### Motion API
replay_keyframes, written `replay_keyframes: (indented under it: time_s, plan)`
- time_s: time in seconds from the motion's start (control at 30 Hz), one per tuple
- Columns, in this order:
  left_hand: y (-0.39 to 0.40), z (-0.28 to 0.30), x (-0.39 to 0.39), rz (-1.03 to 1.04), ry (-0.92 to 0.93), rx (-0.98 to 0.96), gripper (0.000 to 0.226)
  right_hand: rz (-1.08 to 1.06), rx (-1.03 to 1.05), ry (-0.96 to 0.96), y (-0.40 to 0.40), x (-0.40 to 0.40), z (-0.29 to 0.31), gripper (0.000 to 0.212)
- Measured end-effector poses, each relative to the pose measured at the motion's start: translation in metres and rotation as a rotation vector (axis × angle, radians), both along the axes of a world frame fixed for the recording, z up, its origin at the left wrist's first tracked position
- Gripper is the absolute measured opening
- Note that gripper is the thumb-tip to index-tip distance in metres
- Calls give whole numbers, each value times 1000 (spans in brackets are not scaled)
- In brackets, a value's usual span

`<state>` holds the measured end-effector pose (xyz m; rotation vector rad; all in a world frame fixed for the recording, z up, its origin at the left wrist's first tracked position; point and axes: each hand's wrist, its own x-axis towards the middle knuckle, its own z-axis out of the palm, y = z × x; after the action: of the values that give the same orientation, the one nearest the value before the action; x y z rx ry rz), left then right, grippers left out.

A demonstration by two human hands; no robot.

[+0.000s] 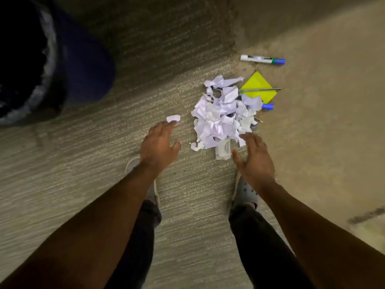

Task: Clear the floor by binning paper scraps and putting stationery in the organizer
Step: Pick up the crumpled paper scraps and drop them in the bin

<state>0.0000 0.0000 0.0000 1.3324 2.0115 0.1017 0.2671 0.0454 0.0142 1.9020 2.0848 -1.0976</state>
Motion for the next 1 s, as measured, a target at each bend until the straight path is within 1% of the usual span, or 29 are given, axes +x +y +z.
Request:
replay_keyframes:
  time_s: [0.1, 0.13, 0.2, 0.3, 0.4, 0.5, 0.57, 0.63, 0.7, 0.77, 0.8, 0.83, 0.9, 1.0]
  plan:
    - [7, -43, -8, -138, 73, -159, 76, -58, 47, -77, 4, 8, -32, 65]
    - [12, -54, -11, -166, 82, -224, 79, -76, 41, -103, 7, 10, -41, 71]
    - [18, -74, -9, -213, 91, -252, 80, -107, 16, -132, 9, 13, -59, 78]
    - [26, -89, -9, -230, 99, -211, 72, -130, -7, -109, 13, 13, -81, 81]
    - [31, -94, -3, -129, 33, -120, 64, -121, -27, -61, 12, 4, -95, 83]
    - [35, -93, 18, -53, -40, -80, 77, -194, -29, -6, 10, -11, -100, 82]
    - [36, -90, 35, -15, -98, -81, 81, -280, -12, 24, 12, -19, -103, 77]
    - [37, -89, 53, -21, -140, -80, 76, -333, 4, 27, 17, -24, -104, 66]
    - [38, -90, 67, -5, -156, -54, 57, -356, 9, 21, 22, -25, -104, 54]
    - [41, -90, 74, 45, -123, 9, 33, -365, 5, 23, 25, -24, -100, 43]
    - [42, -90, 75, 76, -107, 30, 26, -367, 7, 27, 26, -22, -97, 40]
    - [44, -88, 75, 107, -100, 45, 24, -366, 19, 32, 27, -20, -94, 37]
    - [44, -81, 73, 187, -121, 53, 27, -375, 47, 43, 29, -15, -85, 31]
    - [41, -60, 67, 369, -155, 40, 22, -402, 79, 59, 30, -8, -66, 20]
